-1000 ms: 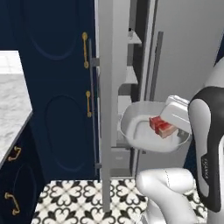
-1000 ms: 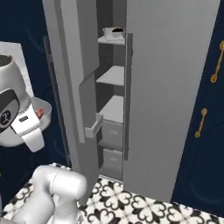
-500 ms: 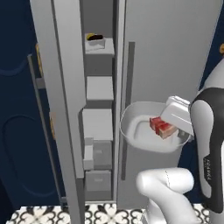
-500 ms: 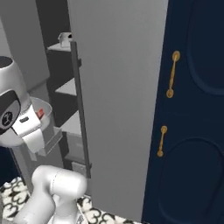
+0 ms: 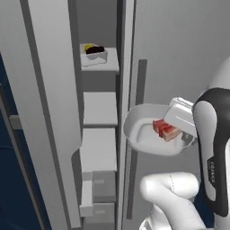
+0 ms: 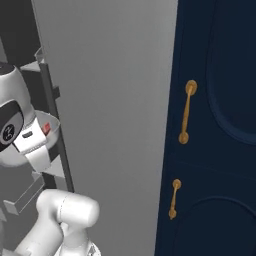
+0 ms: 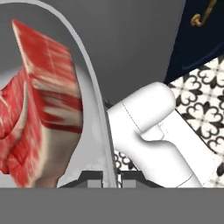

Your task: Take the meat container that has the steak and place it on the second highest rack of the freezer. Then take the vegetable container that has the avocado and lemon and place it on the highest rack of the freezer.

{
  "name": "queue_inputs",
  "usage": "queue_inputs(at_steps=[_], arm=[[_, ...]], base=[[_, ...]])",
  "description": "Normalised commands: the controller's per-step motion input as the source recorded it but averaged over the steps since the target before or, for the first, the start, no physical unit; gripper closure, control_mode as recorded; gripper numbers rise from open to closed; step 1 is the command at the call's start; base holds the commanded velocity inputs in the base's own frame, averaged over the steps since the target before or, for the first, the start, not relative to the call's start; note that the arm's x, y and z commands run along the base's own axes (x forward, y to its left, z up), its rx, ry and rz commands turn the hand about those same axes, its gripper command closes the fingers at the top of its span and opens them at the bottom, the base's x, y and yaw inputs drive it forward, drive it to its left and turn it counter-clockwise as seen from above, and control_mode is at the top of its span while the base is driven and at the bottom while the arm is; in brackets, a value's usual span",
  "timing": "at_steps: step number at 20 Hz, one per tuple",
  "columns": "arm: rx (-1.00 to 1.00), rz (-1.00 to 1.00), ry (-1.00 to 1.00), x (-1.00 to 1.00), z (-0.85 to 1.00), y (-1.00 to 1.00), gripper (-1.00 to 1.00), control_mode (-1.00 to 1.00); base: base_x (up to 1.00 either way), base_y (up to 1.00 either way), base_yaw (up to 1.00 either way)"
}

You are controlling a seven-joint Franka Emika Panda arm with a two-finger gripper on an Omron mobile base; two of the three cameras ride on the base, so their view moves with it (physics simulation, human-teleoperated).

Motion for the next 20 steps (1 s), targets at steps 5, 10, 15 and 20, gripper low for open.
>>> queue_inputs(at_steps=[5,10,15,20], arm=[[0.02,0.00,0.00,0.04,0.00,0.03,1.00,-1.00],[0.10,-0.05,0.00,0.22,-0.19,0.10,1.00,-1.00],[0.00,-0.27,-0.06,0.00,-0.29,0.53,1.00,-1.00],[0.01,-0.30,-0.04,0.04,-0.27,0.51,1.00,-1.00]], base=[[0.20,0.11,0.16],[0.00,0.00,0.00],[0.00,0.00,0.00],[0.00,0.00,0.00]])
